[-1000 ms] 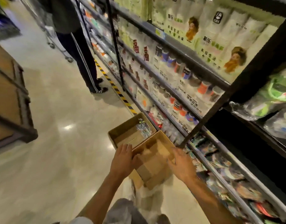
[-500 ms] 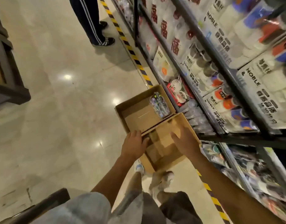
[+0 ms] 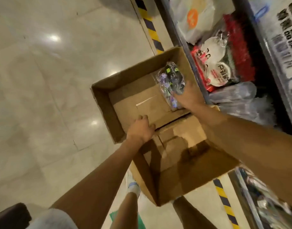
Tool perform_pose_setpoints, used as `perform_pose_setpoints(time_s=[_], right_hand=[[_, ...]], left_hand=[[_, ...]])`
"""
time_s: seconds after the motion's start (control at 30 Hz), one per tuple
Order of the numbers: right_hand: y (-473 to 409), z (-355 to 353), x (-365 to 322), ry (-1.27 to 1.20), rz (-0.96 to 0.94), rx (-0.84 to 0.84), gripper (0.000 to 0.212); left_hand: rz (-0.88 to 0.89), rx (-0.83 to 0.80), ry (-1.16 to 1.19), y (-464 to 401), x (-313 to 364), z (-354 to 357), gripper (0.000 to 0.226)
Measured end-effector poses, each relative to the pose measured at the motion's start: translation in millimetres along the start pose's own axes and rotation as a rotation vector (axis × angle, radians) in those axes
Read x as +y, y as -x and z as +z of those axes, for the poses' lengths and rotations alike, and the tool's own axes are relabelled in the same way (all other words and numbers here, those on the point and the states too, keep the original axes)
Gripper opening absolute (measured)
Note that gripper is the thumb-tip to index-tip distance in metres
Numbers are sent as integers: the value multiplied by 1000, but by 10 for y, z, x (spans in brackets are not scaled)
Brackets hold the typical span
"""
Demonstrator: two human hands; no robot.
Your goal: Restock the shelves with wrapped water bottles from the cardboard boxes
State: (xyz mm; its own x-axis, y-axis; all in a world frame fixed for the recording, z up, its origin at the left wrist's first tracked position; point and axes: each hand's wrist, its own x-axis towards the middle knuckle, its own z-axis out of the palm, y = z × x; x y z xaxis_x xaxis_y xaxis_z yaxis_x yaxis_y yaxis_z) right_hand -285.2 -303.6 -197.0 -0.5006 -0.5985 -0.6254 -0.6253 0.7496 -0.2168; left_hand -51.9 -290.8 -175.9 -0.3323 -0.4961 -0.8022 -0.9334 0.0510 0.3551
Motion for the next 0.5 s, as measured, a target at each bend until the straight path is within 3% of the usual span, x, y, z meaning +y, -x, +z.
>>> perform_pose_setpoints(time_s=[0.13, 0.33, 0.5], right_hand=[[-691, 444, 105, 39, 44, 25, 99], [-1245, 929, 141, -18, 142, 91, 110], [-1396, 1054, 213, -112, 175, 125, 97]], left_hand=[[-23, -44, 61, -628, -263, 386, 53], [-81, 36, 328, -1170, -332, 601, 60], [-143, 42, 460, -1619, -227, 632, 62]])
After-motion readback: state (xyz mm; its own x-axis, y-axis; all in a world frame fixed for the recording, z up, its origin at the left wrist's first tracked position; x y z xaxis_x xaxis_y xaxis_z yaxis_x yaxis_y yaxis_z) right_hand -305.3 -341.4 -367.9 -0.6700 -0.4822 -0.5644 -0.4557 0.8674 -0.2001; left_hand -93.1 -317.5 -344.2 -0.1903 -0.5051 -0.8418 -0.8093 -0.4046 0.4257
